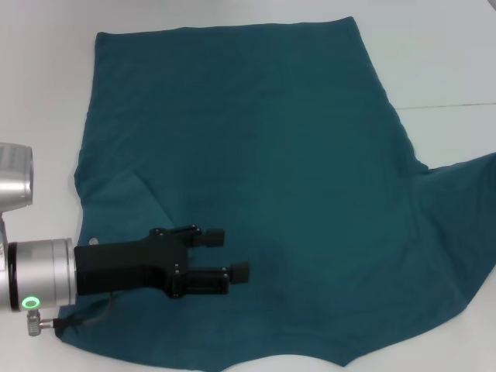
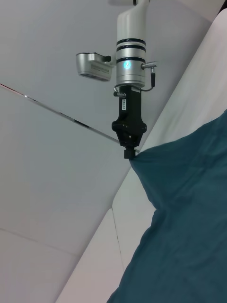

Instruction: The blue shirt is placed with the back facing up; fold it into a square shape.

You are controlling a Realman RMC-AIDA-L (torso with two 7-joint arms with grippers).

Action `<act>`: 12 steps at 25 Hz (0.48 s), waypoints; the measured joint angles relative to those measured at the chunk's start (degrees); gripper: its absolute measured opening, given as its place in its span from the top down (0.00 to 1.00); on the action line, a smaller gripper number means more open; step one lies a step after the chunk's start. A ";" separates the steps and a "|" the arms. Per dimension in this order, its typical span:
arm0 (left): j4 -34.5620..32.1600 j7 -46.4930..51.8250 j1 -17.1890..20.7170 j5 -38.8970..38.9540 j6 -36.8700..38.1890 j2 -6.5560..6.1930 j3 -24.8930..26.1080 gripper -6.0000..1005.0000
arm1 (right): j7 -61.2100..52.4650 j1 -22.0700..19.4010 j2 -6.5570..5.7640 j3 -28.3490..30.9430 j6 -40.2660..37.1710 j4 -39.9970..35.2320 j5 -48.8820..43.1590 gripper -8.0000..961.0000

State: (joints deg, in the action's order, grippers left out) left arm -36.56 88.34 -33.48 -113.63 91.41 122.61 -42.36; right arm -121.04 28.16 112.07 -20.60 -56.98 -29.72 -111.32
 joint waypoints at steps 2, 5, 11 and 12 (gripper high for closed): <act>0.00 0.00 0.00 0.00 -0.01 0.00 0.00 0.11 | 0.00 0.10 -0.02 -0.04 -0.90 0.00 0.20 0.99; 0.00 0.00 -0.04 0.00 -0.02 0.00 0.00 0.11 | 0.01 0.58 0.04 -0.07 -2.71 -0.02 0.22 0.99; 0.01 0.41 -0.09 0.00 -0.34 0.00 0.00 0.11 | 0.02 1.85 0.64 -0.62 -5.66 -0.05 0.22 0.99; 0.03 0.44 -0.09 0.00 -0.37 0.01 0.00 0.11 | 0.02 2.10 0.73 -0.78 -5.95 -0.03 0.22 0.99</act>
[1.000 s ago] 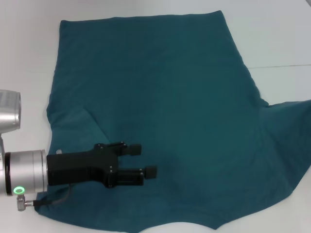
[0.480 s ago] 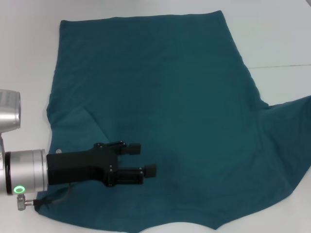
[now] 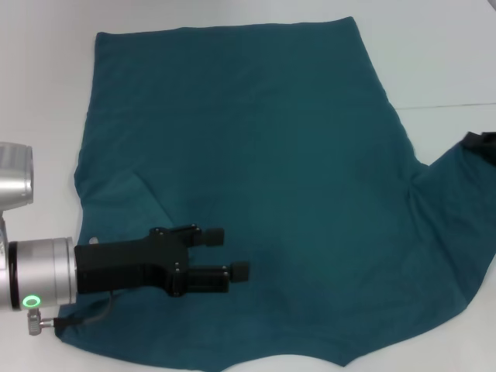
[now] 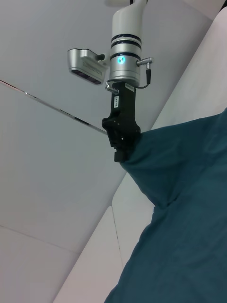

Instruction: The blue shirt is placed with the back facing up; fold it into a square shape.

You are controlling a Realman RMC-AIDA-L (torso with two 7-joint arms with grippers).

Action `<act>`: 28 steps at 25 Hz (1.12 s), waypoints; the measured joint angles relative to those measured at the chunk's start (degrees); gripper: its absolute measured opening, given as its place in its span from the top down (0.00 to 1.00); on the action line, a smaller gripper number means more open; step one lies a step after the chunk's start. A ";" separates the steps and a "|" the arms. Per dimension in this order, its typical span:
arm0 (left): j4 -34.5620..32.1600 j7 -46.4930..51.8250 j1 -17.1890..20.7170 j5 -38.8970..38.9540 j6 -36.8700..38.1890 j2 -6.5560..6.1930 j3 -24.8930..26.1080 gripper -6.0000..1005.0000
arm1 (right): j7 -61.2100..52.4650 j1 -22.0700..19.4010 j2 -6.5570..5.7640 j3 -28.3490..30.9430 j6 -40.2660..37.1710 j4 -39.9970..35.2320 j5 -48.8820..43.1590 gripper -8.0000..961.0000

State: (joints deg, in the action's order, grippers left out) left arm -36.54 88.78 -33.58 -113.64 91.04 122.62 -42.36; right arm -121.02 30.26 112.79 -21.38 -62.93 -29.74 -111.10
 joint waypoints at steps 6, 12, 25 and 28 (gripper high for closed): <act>0.12 0.05 0.00 0.00 -0.08 0.07 0.00 0.11 | 0.04 1.96 1.21 -1.81 -0.46 0.38 0.03 0.99; 0.13 0.15 0.00 0.00 -0.16 0.03 0.06 0.11 | 0.72 4.19 2.81 -3.08 -0.36 0.83 0.04 0.99; 0.15 0.17 0.33 -0.07 -0.95 -0.02 0.18 0.11 | 0.63 8.87 5.29 -9.36 4.05 4.02 -0.10 0.96; 0.16 0.17 0.55 -0.05 -1.17 -0.01 0.18 0.11 | 0.73 8.96 5.51 -10.46 3.70 4.52 -0.07 0.93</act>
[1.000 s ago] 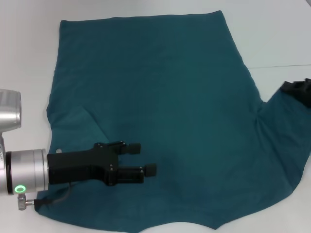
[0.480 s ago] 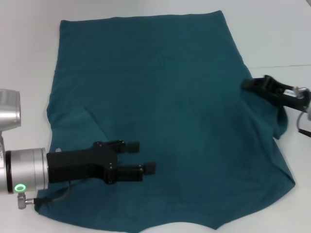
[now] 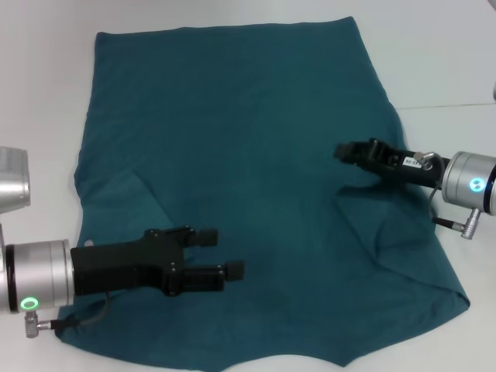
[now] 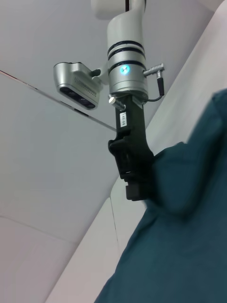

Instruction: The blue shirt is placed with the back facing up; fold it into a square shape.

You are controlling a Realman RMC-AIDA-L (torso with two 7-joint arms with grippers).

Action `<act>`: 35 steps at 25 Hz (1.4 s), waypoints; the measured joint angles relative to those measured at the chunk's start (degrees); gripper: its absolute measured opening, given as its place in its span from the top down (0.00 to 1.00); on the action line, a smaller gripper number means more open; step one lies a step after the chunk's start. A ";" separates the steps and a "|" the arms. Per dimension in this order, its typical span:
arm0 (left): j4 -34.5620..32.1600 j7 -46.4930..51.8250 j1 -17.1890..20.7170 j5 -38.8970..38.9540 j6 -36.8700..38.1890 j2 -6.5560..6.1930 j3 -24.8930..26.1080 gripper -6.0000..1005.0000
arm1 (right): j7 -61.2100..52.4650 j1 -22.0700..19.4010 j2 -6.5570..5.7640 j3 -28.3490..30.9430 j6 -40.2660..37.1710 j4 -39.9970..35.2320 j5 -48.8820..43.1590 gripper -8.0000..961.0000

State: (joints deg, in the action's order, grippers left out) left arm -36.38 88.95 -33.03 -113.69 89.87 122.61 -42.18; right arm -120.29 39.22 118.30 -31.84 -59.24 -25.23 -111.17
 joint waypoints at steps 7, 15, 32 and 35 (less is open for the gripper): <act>0.00 -0.34 0.39 0.04 -0.54 0.10 0.00 0.11 | -2.53 0.30 -1.06 -3.79 -3.89 -0.32 -0.16 0.81; 0.00 -0.31 0.47 0.05 -1.03 0.17 0.00 0.11 | -5.72 -1.49 -4.11 -3.82 -5.69 -1.37 -0.23 0.40; -0.01 -0.09 0.07 0.05 -0.85 0.35 -0.01 0.12 | -15.27 -7.23 -9.84 -4.04 -11.84 -9.02 -7.99 0.15; -0.01 -0.09 0.07 0.07 -0.72 0.35 -0.01 0.12 | -16.31 -7.45 -10.20 -3.86 -12.30 -9.66 -9.79 0.15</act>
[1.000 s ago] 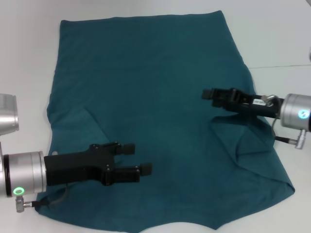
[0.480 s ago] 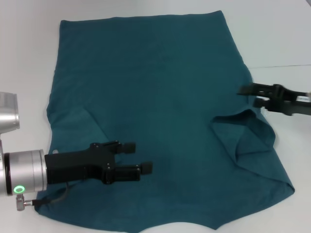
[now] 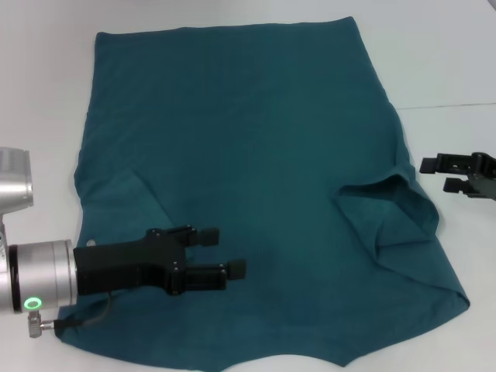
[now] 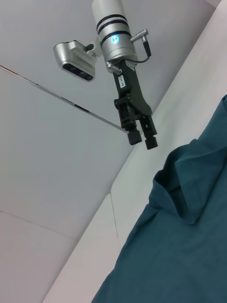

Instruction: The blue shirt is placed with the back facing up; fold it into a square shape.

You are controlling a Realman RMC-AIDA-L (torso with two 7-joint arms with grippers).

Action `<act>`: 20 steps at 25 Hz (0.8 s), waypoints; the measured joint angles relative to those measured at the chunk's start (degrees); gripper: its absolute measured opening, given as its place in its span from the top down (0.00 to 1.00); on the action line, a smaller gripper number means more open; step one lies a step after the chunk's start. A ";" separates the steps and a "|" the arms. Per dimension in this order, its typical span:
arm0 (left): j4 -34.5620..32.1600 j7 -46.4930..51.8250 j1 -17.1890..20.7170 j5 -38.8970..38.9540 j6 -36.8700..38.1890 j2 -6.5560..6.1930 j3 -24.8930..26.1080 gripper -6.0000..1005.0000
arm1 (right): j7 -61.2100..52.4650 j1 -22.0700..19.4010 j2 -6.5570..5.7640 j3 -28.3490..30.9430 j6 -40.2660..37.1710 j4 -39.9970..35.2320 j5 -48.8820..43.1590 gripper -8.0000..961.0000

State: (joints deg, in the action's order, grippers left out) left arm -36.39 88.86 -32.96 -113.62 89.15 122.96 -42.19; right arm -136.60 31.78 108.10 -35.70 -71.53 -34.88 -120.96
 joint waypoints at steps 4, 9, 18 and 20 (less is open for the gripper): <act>-0.03 0.00 0.04 0.02 -0.03 0.00 0.00 0.12 | -0.15 -0.21 -0.15 -0.11 -0.07 -0.03 -0.57 0.15; -0.08 0.00 0.16 0.06 -0.11 0.00 0.00 0.12 | -0.16 -0.32 -0.01 0.03 0.36 0.10 -2.52 0.15; -0.09 -0.01 0.26 0.07 -0.22 0.00 0.00 0.12 | -0.16 -0.62 0.73 0.02 1.06 0.46 -3.25 0.15; -0.09 -0.04 0.31 0.08 -0.22 0.00 0.00 0.12 | -0.14 -0.78 0.86 0.01 1.17 0.59 -3.25 0.15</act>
State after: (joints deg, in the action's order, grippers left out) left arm -36.48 88.82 -32.65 -113.54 88.93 122.96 -42.19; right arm -136.74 30.99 108.96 -35.69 -70.36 -34.29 -124.21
